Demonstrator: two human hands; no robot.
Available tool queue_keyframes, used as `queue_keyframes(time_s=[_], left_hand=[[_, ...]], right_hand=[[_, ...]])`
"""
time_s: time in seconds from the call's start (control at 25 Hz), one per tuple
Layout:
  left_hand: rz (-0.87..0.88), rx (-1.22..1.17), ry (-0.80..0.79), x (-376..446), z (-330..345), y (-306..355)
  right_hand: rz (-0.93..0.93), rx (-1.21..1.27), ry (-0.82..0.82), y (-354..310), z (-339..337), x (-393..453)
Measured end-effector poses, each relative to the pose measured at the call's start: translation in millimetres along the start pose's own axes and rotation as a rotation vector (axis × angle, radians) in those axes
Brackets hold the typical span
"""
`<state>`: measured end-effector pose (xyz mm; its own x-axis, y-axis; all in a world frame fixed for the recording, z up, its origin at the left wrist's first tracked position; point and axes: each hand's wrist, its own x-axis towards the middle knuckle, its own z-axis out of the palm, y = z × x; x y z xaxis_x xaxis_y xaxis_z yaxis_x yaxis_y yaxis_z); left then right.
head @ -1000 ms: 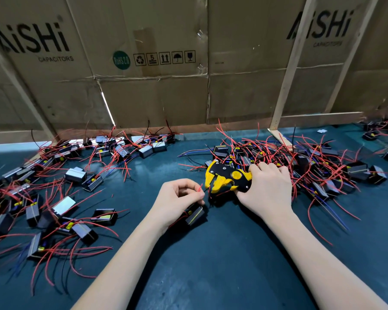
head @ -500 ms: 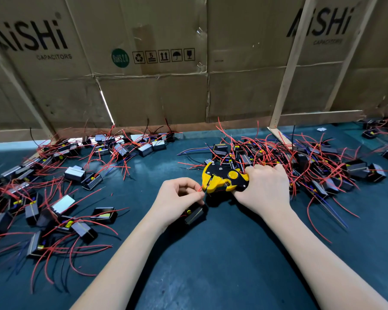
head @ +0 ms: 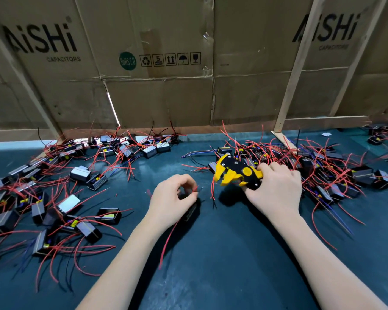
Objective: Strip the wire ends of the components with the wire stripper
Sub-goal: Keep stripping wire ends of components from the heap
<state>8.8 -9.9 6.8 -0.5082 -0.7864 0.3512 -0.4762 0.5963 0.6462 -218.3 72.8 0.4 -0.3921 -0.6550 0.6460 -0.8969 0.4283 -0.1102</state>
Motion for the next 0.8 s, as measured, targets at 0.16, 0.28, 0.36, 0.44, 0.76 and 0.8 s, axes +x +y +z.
queue_keyframes(time_s=[0.16, 0.28, 0.36, 0.44, 0.76, 0.8], left_hand=[[0.008, -0.083, 0.019, 0.1, 3.0, 0.6], [0.009, -0.510, -0.193, -5.2, 8.9, 16.5], [0.060, -0.394, -0.226, -4.1, 3.1, 17.3], [0.143, -0.040, -0.012, 2.6, -16.2, 7.0], [-0.559, 0.596, 0.427, 6.2, -95.7, -70.5], [-0.606, 0.601, 0.366, 6.1, -95.1, -76.9]], right_hand=[[0.100, 0.080, 0.021, 7.8, -3.4, 3.8], [0.176, 0.160, -0.003, 7.3, -10.8, 6.2], [0.224, 0.235, -0.028, 6.8, -15.6, 7.0], [0.327, 0.429, -0.088, 9.7, -21.9, 9.3], [0.532, 1.266, -0.392, 29.6, -45.5, 21.3], [0.537, 1.371, -0.429, 30.5, -48.0, 22.7]])
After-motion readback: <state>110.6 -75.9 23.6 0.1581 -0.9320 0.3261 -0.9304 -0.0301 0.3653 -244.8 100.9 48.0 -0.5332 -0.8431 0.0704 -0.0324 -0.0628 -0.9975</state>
